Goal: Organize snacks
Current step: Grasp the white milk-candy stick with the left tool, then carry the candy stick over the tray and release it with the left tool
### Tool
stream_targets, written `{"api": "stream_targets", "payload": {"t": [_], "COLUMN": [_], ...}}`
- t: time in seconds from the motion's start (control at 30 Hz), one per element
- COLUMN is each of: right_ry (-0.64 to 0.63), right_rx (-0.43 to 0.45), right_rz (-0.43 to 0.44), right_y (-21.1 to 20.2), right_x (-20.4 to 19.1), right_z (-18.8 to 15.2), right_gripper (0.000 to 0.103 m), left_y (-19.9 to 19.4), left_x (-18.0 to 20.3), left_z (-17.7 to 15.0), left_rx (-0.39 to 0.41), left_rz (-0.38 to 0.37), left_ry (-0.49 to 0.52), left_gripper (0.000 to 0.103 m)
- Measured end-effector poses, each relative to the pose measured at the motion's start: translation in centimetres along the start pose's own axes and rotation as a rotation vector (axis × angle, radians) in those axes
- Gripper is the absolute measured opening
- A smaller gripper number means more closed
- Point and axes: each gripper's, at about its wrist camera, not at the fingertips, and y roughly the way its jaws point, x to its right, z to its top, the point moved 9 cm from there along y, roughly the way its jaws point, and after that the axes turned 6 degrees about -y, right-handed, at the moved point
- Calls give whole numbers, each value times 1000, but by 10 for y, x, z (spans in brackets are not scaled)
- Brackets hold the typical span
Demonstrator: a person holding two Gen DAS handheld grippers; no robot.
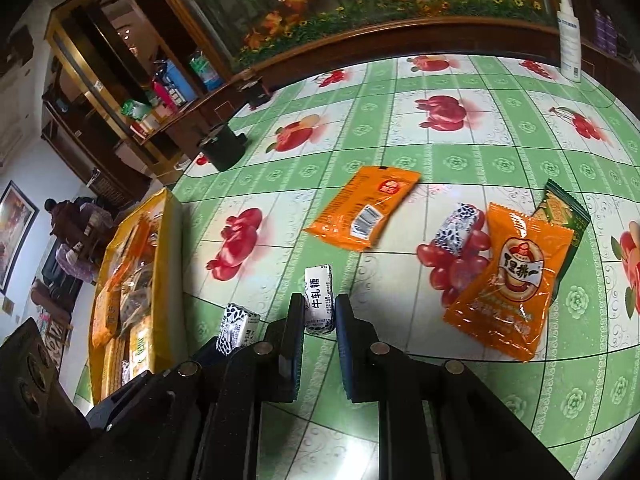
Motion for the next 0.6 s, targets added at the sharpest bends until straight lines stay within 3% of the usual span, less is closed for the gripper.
{"api": "stream_targets", "payload": {"t": [0.33, 0.6], "right_ry": [-53, -117], "right_rx": [29, 51], "right_rz": [63, 113], "right_y": [-9, -12], "right_x": [-28, -56], "right_z": [-1, -6], "right_gripper": [17, 17], "left_y": [-38, -73], "left_x": [-23, -63], "left_z": [12, 18], "left_rx": [51, 96], "left_rz": [19, 58], "left_ry": [-38, -99], "left_gripper": [20, 20]}}
